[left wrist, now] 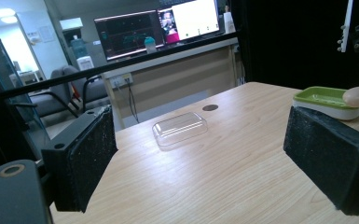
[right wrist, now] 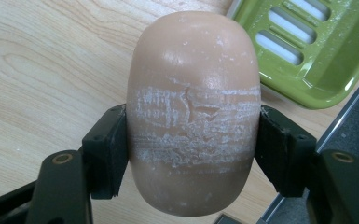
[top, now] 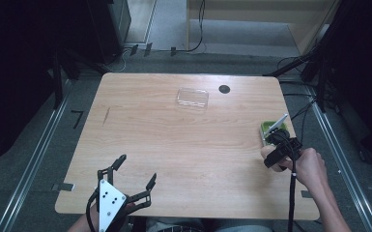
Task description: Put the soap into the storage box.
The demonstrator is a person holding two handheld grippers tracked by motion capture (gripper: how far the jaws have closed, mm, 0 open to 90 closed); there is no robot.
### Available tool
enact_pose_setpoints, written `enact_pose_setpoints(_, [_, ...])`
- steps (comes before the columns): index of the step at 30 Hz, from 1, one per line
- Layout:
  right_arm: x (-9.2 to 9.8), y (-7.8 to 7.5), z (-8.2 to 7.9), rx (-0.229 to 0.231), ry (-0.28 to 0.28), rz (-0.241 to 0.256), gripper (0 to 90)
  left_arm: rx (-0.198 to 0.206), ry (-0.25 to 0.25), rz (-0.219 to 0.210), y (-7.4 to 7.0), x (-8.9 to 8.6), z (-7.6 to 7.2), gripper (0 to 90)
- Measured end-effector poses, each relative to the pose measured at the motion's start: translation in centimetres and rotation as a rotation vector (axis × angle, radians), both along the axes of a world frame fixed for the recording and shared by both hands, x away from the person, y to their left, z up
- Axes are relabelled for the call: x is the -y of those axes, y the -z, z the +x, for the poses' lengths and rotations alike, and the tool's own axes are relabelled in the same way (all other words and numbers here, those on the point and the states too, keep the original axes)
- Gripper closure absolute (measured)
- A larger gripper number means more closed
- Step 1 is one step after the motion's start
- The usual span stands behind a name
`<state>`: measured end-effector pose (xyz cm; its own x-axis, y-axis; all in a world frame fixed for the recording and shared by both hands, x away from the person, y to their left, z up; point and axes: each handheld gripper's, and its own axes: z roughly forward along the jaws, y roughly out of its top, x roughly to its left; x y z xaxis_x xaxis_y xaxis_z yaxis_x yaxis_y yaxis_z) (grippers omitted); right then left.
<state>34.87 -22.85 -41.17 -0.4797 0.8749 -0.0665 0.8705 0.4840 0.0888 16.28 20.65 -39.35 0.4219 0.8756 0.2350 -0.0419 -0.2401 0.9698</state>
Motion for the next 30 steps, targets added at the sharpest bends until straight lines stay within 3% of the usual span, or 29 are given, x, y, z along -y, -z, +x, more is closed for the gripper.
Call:
enact_pose_setpoints(14, [1.0,-0.8,0.5,0.035,0.050,0.000,33.9,-0.001,0.000,0.003,0.0,0.1,0.0,9.9])
enact_pose_setpoints(30, [1.7,-1.1,2.2,0.059,0.103,0.024,33.8,-0.004,-0.002,0.004,0.0,0.1,0.0,9.9])
